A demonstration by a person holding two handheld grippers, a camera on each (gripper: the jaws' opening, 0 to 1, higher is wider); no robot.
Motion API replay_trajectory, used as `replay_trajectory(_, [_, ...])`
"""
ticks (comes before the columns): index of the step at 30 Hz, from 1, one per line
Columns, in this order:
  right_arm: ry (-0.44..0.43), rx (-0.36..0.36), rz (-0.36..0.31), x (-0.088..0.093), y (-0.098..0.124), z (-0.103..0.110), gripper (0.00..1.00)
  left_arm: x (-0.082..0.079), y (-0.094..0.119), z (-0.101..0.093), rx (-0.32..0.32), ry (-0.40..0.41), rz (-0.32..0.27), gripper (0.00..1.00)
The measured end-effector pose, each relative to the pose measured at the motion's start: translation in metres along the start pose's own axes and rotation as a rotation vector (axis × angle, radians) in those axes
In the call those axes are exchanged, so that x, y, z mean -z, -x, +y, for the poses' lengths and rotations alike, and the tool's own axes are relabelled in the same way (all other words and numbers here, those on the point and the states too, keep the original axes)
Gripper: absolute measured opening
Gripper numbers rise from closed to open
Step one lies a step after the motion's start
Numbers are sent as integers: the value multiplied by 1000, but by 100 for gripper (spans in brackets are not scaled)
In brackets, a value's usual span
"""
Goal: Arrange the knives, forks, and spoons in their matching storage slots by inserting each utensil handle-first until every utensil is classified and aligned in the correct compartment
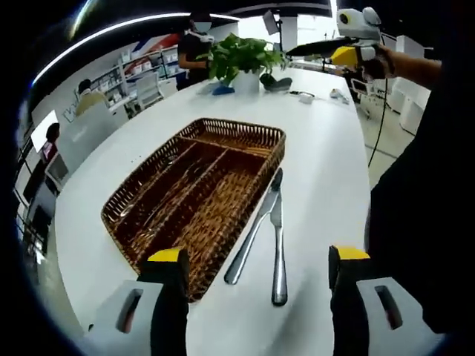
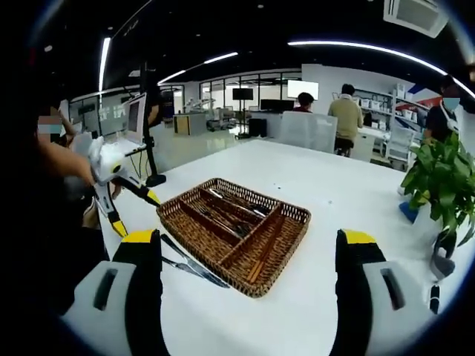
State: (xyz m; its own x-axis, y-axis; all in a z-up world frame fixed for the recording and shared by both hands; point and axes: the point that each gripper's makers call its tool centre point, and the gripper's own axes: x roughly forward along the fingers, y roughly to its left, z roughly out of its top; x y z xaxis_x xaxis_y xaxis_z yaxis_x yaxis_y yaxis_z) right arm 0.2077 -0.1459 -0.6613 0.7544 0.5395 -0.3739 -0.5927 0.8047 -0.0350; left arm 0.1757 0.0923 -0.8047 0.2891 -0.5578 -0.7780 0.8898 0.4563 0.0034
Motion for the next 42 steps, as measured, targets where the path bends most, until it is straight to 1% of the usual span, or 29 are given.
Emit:
replay_trajectory(1, [-1, 1, -2, 0, 1, 0, 100, 6, -3, -3, 22, 6, 37, 65])
replay_trajectory(2, [-3, 2, -3, 0, 1, 0, 100, 6, -7, -2, 8, 3, 36, 65])
replay_trajectory(3, [-9, 5, -5, 1, 2, -1, 100, 5, -12, -2, 5, 19, 22, 65])
replay_trajectory(4, [-16, 7, -8, 0, 3, -1, 100, 8, -14, -7, 32, 54, 35, 65])
replay_trajectory(5, [-26, 9, -15, -1, 5, -2, 100, 14, -18, -10, 57, 59, 62, 63])
replay_trajectory(7, [-30, 8, -18, -2, 6, -1, 100, 19, -25, -10, 55, 31, 79, 59])
replay_trajectory(8, [-30, 8, -18, -2, 6, -1, 100, 23, -28, -14, 79, 3, 99, 56])
replay_trajectory(9, [-26, 8, -16, -2, 6, -1, 100, 25, -31, -17, 92, -22, 108, 52])
replay_trajectory(11, [-23, 7, -14, -2, 6, -1, 100, 26, -36, -19, 96, -29, 118, 46])
replay_trajectory(12, [-25, 8, -12, -2, 6, -1, 100, 27, -39, -23, 121, -32, 133, 42])
replay_trajectory(13, [-24, 8, -10, -2, 6, -2, 100, 27, -41, -24, 128, -36, 132, 40])
replay_trajectory(16, [-21, 1, -10, -3, 5, 0, 100, 29, -46, -29, 160, -7, 150, 33])
replay_trajectory(19, [-13, -6, -1, -2, 2, 4, 100, 33, -50, -25, 146, -22, 164, 30])
replay_trajectory(23, [-10, -37, 20, 3, -4, 15, 100, 34, -54, -27, 153, -30, 169, 24])
replay_trajectory(24, [-5, -45, 28, 5, -5, 17, 100, 37, -55, -25, 145, -49, 185, 23])
replay_trajectory(25, [3, -47, 32, 5, -7, 19, 100, 36, -56, -24, 135, -75, 184, 21])
replay_trajectory(26, [8, -48, 33, 4, -7, 20, 100, 34, -58, -24, 140, -80, 172, 21])
replay_trajectory(28, [12, -54, 30, 1, -8, 21, 100, 35, -57, -22, 138, -89, 187, 18])
replay_trajectory(29, [10, -56, 28, 0, -9, 21, 100, 35, -56, -20, 125, -124, 191, 16])
replay_trajectory(30, [10, -57, 28, 0, -9, 21, 100, 36, -57, -22, 133, -125, 190, 14])
replay_trajectory(32, [16, -59, 28, -1, -10, 21, 100, 36, -58, -22, 136, -177, 186, 10])
replay_trajectory(33, [16, -58, 28, -2, -11, 21, 100, 36, -59, -23, 138, -201, 183, 10])
replay_trajectory(34, [13, -57, 28, -2, -11, 21, 100, 37, -58, -23, 138, -227, 195, 10])
replay_trajectory(37, [11, -55, 32, -1, -11, 21, 100, 39, -56, -27, 146, -260, 222, 10])
replay_trajectory(39, [13, -55, 34, 0, -12, 22, 100, 40, -56, -28, 143, -267, 223, 9])
replay_trajectory(42, [12, -56, 37, 0, -12, 22, 100, 41, -54, -29, 157, -280, 224, 9])
